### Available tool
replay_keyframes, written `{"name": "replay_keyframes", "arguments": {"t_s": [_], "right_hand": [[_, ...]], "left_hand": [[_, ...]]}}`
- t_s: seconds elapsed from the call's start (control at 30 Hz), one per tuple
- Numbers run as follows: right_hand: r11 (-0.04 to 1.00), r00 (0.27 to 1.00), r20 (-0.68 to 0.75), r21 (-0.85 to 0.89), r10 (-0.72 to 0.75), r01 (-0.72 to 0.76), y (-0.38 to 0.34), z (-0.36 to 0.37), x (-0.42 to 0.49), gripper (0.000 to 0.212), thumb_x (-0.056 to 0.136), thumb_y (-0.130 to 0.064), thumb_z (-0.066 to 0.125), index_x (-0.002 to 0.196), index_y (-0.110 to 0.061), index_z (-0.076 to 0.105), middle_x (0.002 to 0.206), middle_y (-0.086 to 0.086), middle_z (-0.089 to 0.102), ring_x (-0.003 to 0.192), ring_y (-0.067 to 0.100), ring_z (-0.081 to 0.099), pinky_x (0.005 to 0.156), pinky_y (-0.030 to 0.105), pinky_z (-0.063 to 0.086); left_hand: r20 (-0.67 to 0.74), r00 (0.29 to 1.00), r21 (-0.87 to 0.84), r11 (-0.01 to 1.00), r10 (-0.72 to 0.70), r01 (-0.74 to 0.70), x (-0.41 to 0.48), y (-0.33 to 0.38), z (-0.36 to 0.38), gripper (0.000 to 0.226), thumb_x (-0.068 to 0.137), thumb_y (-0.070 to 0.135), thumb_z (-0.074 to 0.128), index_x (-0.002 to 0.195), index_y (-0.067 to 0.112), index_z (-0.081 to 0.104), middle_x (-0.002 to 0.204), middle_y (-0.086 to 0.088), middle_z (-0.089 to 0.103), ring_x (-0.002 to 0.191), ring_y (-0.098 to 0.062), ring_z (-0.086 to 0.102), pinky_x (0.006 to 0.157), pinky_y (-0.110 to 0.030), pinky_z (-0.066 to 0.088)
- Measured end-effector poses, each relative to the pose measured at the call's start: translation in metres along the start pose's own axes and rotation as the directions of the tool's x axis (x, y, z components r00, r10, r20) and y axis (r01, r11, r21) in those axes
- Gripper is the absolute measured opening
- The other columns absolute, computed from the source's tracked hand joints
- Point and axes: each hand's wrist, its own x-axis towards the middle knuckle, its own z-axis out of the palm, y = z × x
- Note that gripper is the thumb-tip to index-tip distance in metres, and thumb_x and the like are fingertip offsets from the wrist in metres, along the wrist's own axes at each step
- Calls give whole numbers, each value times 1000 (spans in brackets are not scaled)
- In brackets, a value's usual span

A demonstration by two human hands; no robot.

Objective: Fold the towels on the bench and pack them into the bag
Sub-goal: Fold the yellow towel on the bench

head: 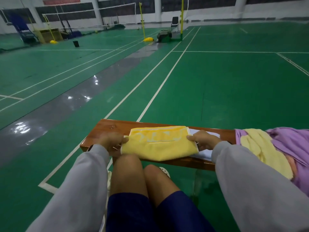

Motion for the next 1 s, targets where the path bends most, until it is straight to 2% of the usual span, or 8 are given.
{"name": "replay_keyframes", "arguments": {"t_s": [0.17, 0.33, 0.43, 0.53, 0.63, 0.77, 0.9, 1.0], "right_hand": [[988, 977, -173, 69, -123, 137, -19, -4, 24, 44, 103, -30, 58, 123, 10, 61, 111, 29, 66, 84, 32, 66, 73, 47, 61], [980, 933, -299, -57, -199, 191, -39, -5, 67, 53, 99, -41, 59, 104, 12, 65, 92, 26, 68, 84, 39, 69, 77, 59, 59], [971, 897, -377, -153, -229, 184, -51, -1, 84, 46, 101, -39, 57, 78, -1, 63, 74, 15, 58, 73, 37, 65, 66, 50, 61], [953, 880, -413, -275, -236, 126, -46, 4, 107, 51, 102, -40, 55, 61, -10, 50, 61, 7, 51, 61, 30, 54, 52, 31, 41], [905, 935, -323, -425, -147, -5, -35, 14, 120, 44, 99, -43, 61, 73, -10, 50, 74, 6, 52, 72, 27, 52, 53, 30, 32], [857, 968, -221, -515, -118, -13, -31, 26, 124, 45, 96, -41, 65, 119, -3, 60, 118, 15, 64, 107, 33, 61, 75, 31, 44], [818, 980, -184, -573, -74, -45, -32, 30, 123, 57, 92, -50, 67, 128, -7, 58, 129, 12, 62, 114, 29, 61, 84, 33, 51], [782, 985, -160, -621, -60, -53, -32, 32, 121, 54, 94, -47, 65, 129, -7, 58, 131, 12, 61, 111, 28, 61, 77, 30, 46]], "left_hand": [[-215, 918, 19, 941, 334, -338, 16, 19, 6, 22, 104, 24, 58, 109, 3, 62, 100, -19, 65, 87, -36, 64, 77, -50, 59], [-356, 850, 116, 921, 388, -372, 60, 36, -1, 33, 99, 30, 60, 94, -3, 64, 89, -27, 64, 78, -32, 63, 71, -62, 60], [-415, 811, 138, 909, 413, -393, 81, 44, 3, 33, 99, 28, 58, 76, 5, 58, 72, -16, 55, 72, -27, 55, 69, -63, 59], [-352, 863, 147, 932, 363, -332, 92, 46, 12, 26, 103, 33, 54, 105, 9, 65, 96, -13, 63, 92, -34, 61, 78, -55, 61], [-190, 971, 236, 966, 148, -101, 97, 43, 22, 49, 101, 35, 62, 136, 3, 54, 123, -16, 59, 108, -36, 60, 79, -41, 55], [-164, 986, 271, 962, 44, 2, 100, 44, 31, 58, 96, 23, 70, 143, 0, 44, 143, -21, 52, 127, -41, 54, 95, -47, 51], [-94, 995, 363, 930, -32, 65, 97, 51, 32, 71, 94, 28, 73, 150, 4, 37, 151, -20, 46, 132, -42, 50, 101, -51, 50], [-66, 997, 441, 895, -43, 68, 95, 55, 36, 75, 94, 34, 73, 151, 5, 35, 153, -19, 44, 132, -41, 50, 102, -50, 50]]}}
